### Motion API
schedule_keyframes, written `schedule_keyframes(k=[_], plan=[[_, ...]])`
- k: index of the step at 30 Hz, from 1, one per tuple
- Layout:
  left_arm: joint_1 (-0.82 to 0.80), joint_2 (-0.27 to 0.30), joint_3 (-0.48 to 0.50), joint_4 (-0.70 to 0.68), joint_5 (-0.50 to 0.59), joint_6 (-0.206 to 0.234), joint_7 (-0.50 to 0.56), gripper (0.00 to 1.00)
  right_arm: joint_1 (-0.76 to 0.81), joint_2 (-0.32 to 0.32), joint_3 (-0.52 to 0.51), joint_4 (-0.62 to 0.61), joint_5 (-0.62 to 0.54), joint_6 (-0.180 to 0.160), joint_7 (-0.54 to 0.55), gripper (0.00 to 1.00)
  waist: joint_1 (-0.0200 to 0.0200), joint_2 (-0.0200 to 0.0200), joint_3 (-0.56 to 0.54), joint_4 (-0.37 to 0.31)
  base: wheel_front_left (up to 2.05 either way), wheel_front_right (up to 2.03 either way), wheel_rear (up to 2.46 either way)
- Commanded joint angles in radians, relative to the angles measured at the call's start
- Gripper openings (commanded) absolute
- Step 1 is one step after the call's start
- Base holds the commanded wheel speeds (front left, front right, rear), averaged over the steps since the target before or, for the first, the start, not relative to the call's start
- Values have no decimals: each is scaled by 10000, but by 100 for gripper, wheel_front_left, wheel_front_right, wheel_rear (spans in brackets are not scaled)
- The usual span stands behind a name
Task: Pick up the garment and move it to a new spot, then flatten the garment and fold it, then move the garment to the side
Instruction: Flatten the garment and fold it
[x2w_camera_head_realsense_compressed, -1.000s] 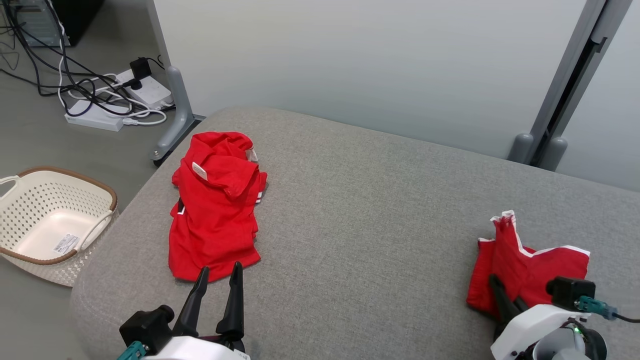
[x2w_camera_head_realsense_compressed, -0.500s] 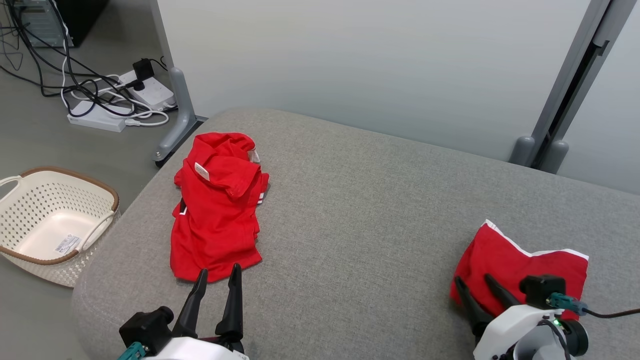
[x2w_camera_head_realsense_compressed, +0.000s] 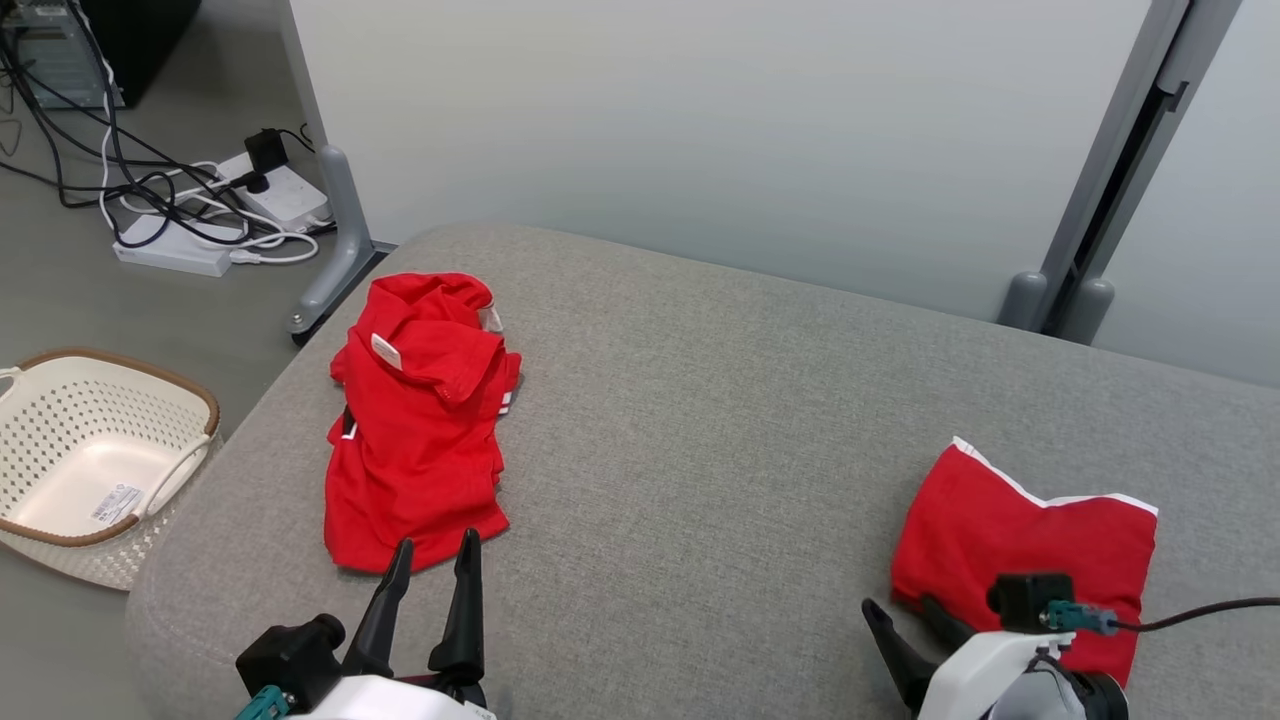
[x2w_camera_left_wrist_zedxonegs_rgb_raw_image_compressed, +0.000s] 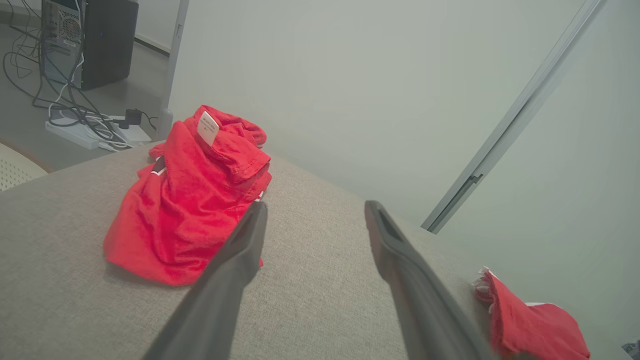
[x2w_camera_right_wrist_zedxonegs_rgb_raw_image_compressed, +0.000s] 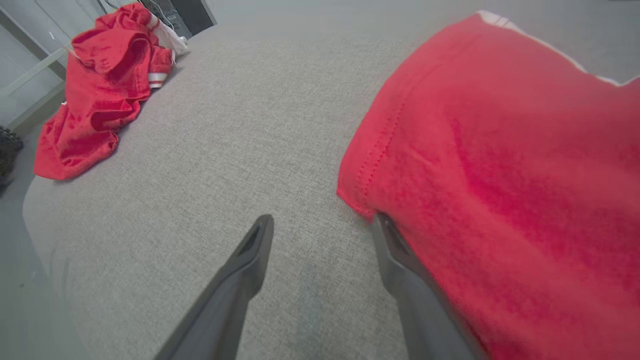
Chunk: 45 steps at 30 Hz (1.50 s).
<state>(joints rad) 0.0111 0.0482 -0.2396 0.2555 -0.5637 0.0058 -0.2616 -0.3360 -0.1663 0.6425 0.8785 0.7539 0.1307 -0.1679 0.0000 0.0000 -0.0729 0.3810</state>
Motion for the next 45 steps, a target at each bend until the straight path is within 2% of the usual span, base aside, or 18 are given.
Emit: schedule_keyframes(k=[1, 8, 12, 16, 19, 23, 26, 32, 45], plan=[[-51, 44, 45, -27, 50, -6, -25, 100, -125, -78, 9, -161, 255, 1, -134, 100, 0, 0, 18, -74, 0, 0, 0], [-140, 46, 135, -194, 106, -29, -25, 100, -240, -866, -53, -1479, 985, 1, -823, 100, 0, 0, 15, -660, 0, 0, 0], [-174, 43, 244, -363, 132, -54, -25, 100, -305, -1506, -469, -2039, 290, 1, -999, 100, 0, 0, -17, -1186, 0, 0, 0], [-237, 45, 384, -581, 182, -52, -25, 100, 175, -1702, -2012, -3093, -962, 1, -974, 100, 0, 0, -2, -1690, 0, 0, 0], [-231, 41, 427, -722, 312, -136, -25, 100, 635, -1572, -3190, -3885, -1957, 1, -979, 100, 0, 0, -6, -1989, 0, 0, 0], [-174, 49, 488, -786, 424, -91, -26, 100, 1343, -1067, -4666, -4733, -2898, 1, -977, 100, 0, 0, -33, -2272, 0, 0, 0], [-161, 46, 545, -821, 462, -69, -25, 100, 1700, -753, -5322, -5229, -3424, 1, -978, 100, 0, 0, -30, -2421, 0, 0, 0], [24, 49, 413, -826, 693, 23, -26, 100, 2135, -518, -5737, -5539, -4050, 1, -979, 100, 0, 0, -14, -2632, 0, 0, 0], [184, 48, 169, -752, 1416, 233, -26, 100, 2514, -200, -6252, -5149, -4061, 1, -980, 100, 0, 0, 55, -2721, 0, 0, 0]])
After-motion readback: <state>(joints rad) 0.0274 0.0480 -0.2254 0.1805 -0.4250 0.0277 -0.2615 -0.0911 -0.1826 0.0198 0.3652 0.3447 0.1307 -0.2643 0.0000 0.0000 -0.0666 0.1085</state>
